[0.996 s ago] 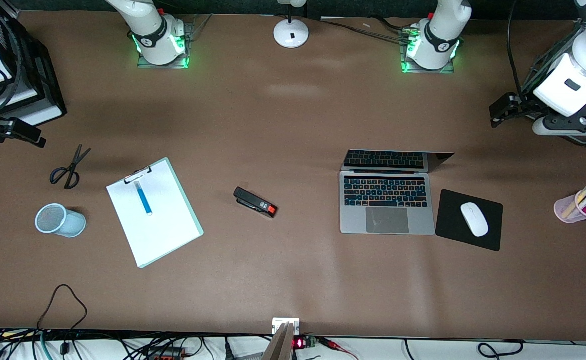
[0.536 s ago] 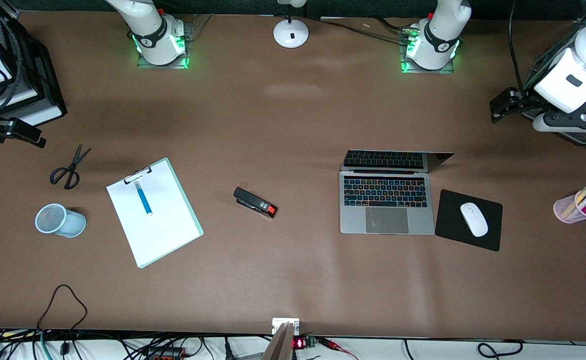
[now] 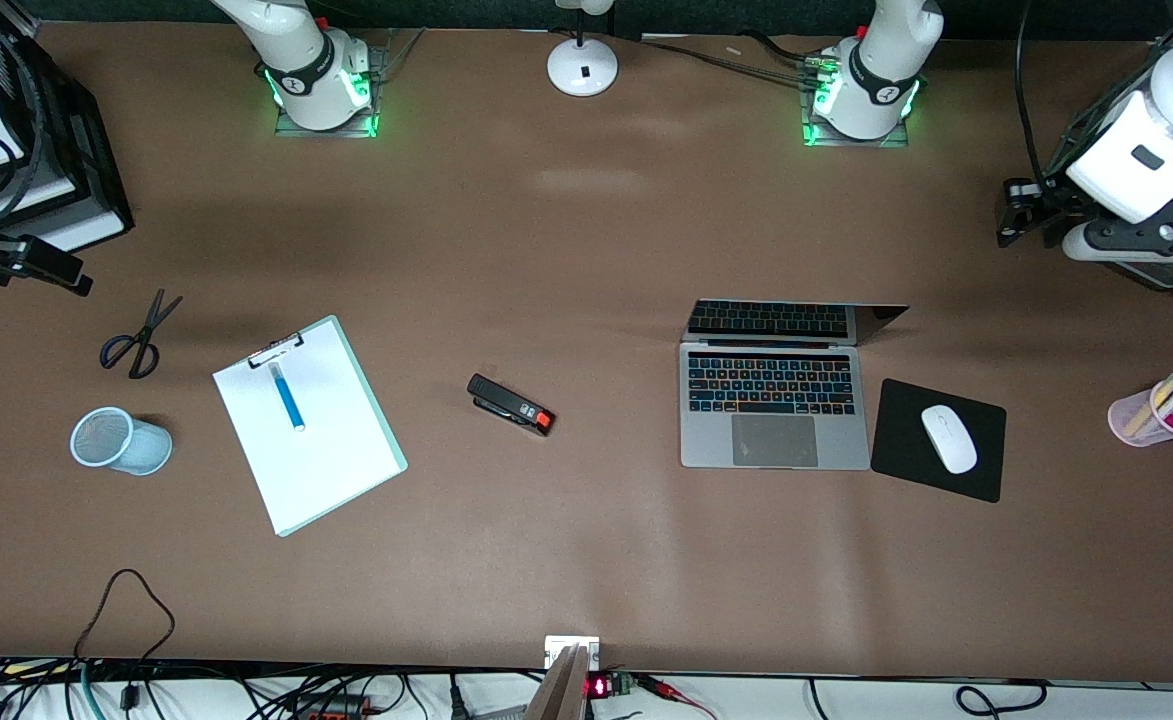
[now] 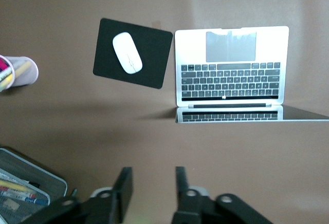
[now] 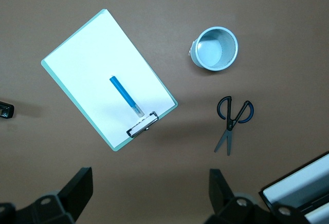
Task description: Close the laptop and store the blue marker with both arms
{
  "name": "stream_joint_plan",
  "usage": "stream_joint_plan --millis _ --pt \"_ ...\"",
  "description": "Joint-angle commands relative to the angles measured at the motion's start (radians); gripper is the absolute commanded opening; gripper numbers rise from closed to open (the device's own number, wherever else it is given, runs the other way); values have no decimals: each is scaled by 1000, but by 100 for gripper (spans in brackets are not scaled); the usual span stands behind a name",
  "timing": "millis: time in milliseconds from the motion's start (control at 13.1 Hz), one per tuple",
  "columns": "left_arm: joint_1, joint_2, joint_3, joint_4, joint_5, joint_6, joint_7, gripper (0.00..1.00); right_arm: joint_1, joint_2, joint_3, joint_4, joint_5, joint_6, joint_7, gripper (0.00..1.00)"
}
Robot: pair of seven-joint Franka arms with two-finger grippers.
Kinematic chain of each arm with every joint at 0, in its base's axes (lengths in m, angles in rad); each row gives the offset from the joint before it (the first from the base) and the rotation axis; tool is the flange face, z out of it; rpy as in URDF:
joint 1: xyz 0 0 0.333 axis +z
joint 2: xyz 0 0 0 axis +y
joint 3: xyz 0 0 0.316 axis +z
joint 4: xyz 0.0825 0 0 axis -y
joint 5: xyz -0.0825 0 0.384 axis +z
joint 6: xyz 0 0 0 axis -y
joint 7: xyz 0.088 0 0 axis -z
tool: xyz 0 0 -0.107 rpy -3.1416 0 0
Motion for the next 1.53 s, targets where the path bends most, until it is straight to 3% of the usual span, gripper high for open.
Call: stream_joint_plan --millis 0,153,306,460,690,1149,1456 --pt "-7 26 2 28 -16 -32 15 1 3 -6 1 1 11 -6 9 100" --pt "-9 31 0 22 -67 -38 0 0 3 -6 1 1 11 -5 9 100" --pt "-10 22 -71 25 -99 -99 -78 0 3 -6 1 1 11 -3 10 100" --pt "-19 16 -101 18 -99 -119 -112 0 1 -4 0 1 11 -5 9 100" --pt "-18 3 -159 -53 -99 -106 -146 0 3 -2 1 1 11 -5 9 100" --pt "-18 -89 -223 -365 -97 221 -184 0 6 34 3 1 6 7 10 100" --pt "-9 -86 -286 -530 -93 464 -235 0 36 100 6 10 1 64 9 100"
